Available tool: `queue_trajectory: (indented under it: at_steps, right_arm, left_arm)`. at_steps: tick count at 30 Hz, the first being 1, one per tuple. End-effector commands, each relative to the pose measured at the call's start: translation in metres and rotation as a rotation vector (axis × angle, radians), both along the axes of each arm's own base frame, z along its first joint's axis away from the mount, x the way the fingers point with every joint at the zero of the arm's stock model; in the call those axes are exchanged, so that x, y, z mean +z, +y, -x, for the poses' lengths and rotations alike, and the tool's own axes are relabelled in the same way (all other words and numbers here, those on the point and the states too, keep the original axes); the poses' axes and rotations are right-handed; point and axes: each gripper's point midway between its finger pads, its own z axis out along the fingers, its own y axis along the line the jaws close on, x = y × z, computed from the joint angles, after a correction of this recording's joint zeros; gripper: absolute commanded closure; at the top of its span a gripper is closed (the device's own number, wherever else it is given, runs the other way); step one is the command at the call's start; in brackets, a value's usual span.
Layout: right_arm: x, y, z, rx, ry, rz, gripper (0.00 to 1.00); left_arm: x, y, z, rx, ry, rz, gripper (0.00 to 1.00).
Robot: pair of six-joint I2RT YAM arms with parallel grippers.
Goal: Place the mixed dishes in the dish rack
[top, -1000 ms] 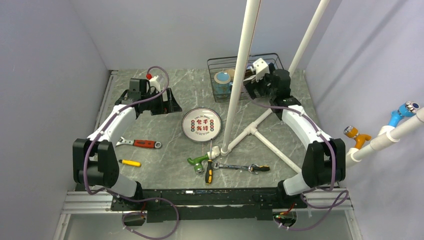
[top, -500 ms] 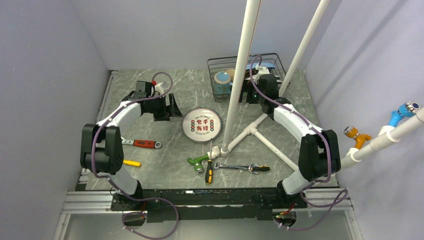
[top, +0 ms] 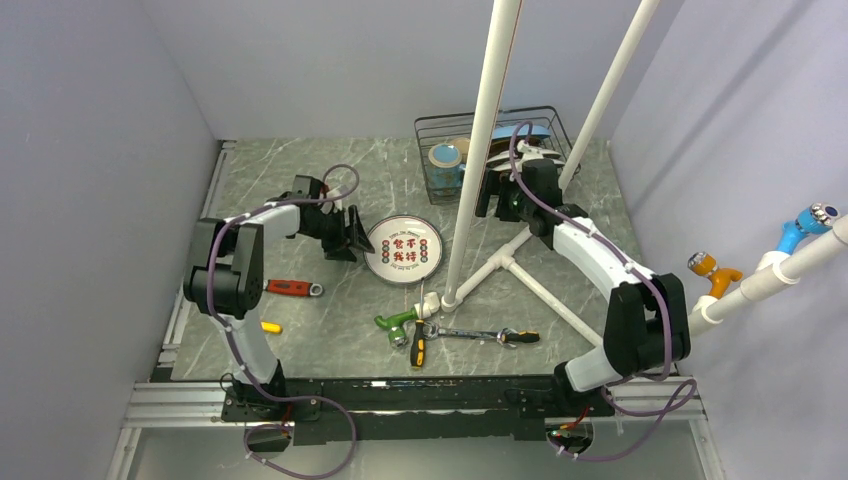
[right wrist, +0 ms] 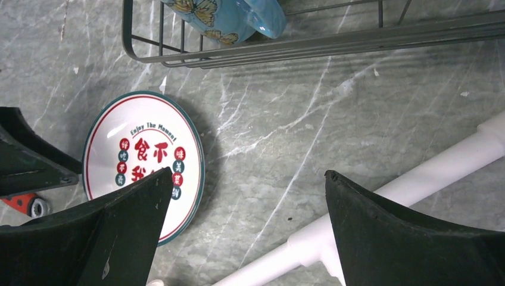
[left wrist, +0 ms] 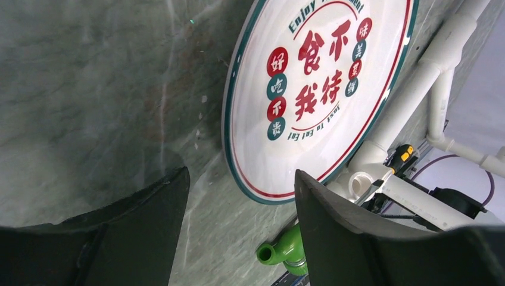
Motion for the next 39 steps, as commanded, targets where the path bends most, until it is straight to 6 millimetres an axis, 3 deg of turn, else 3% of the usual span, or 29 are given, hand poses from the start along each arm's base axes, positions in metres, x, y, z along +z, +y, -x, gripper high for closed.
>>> queue_trajectory:
  at_steps: [1,9,14,19,30,33,39]
  right_arm:
    - [0.02,0.0,0.002,-0.007,-0.057,-0.029,0.0]
    - [0.015,-0.004,0.007,-0.01,-0.068,-0.015,0.0]
    - [0.013,-0.009,0.01,-0.016,-0.071,0.006,0.0]
    - [0.015,-0.011,0.011,-0.017,-0.08,0.018,0.0]
    - [0.04,0.004,0.0,0.124,-0.15,0.052,0.0]
    - [0.048,0.021,-0.001,0.221,-0.181,0.038,0.0]
    - [0.045,0.055,-0.006,0.376,-0.178,0.04,0.0]
  left_arm:
    - [-0.001,-0.018,-0.006,-0.026,-0.021,0.027,0.33]
    - [-0.025,-0.024,-0.007,-0.013,0.038,0.021,0.5]
    - [-0.031,-0.026,-0.006,-0.027,0.057,0.025,0.72]
    - [-0.019,-0.019,-0.012,-0.024,0.003,-0.026,0.99]
    - [0.043,-0.01,-0.029,-0.031,-0.273,-0.111,1.0]
    - [0.056,-0.011,-0.029,-0.043,-0.356,-0.157,1.0]
    - [0.085,-0.027,-0.021,-0.109,-0.521,-0.199,1.0]
